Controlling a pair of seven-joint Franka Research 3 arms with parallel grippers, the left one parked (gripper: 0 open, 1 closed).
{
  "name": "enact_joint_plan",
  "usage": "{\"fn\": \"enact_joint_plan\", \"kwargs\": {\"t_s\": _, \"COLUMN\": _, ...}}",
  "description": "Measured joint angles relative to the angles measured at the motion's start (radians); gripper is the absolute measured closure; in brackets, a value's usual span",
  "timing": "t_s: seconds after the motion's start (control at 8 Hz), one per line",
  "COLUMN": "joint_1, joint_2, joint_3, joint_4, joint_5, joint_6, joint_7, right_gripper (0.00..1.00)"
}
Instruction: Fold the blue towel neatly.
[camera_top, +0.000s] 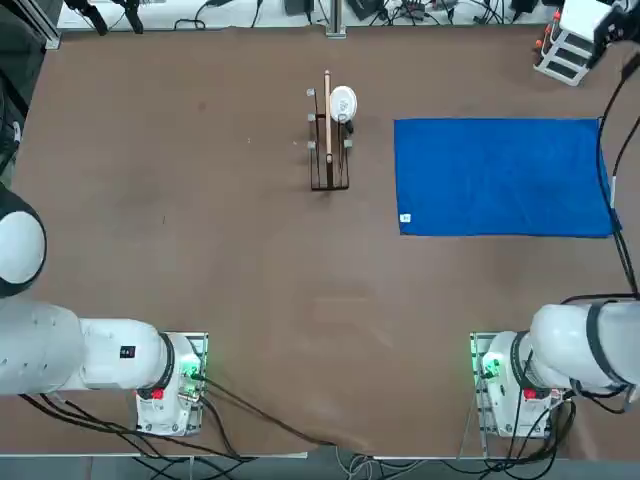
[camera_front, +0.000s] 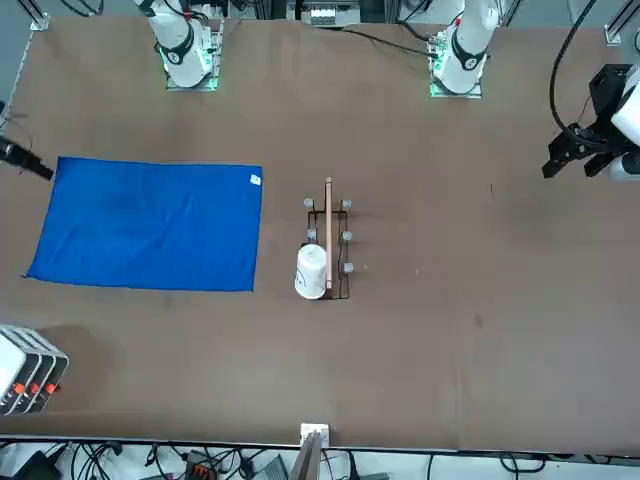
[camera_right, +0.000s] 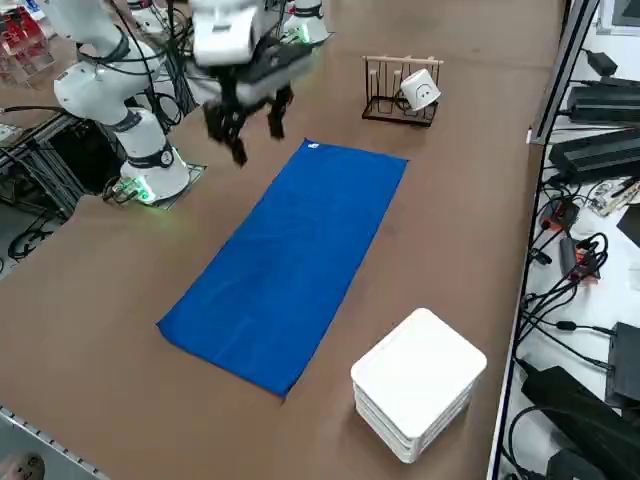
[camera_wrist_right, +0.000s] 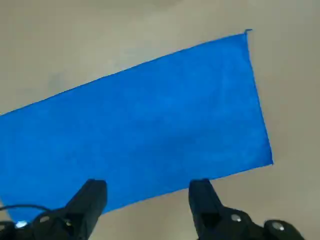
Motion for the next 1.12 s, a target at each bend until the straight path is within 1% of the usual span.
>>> {"fn": "enact_joint_plan", "kwargs": {"t_s": 0.25, "joint_1": -0.109, "joint_2": 0.021, "joint_3": -0.002, "joint_4": -0.148, "joint_5": 0.000, "joint_6": 0.171, "joint_7": 0.000, "right_gripper": 0.00}}
{"fn": "enact_joint_plan", "kwargs": {"t_s": 0.38, "joint_1": -0.166, "joint_2": 0.037, "joint_3": -0.003, "joint_4": -0.197, "joint_5": 0.001, "joint_6": 0.223, "joint_7": 0.000, "right_gripper": 0.00}}
{"fn": "enact_joint_plan", "kwargs": {"t_s": 0.75, "joint_1": -0.326, "joint_2": 0.100, "joint_3": -0.003, "joint_4": -0.252, "joint_5": 0.002, "joint_6": 0.288, "joint_7": -0.003, "right_gripper": 0.02}}
{"fn": "enact_joint_plan", "kwargs": {"t_s": 0.88, "joint_1": -0.367, "joint_2": 0.126, "joint_3": -0.003, "joint_4": -0.260, "joint_5": 0.002, "joint_6": 0.309, "joint_7": -0.004, "right_gripper": 0.03}}
{"fn": "enact_joint_plan", "kwargs": {"t_s": 1.12, "joint_1": -0.440, "joint_2": 0.187, "joint_3": -0.002, "joint_4": -0.274, "joint_5": 0.002, "joint_6": 0.352, "joint_7": -0.057, "right_gripper": 0.03}}
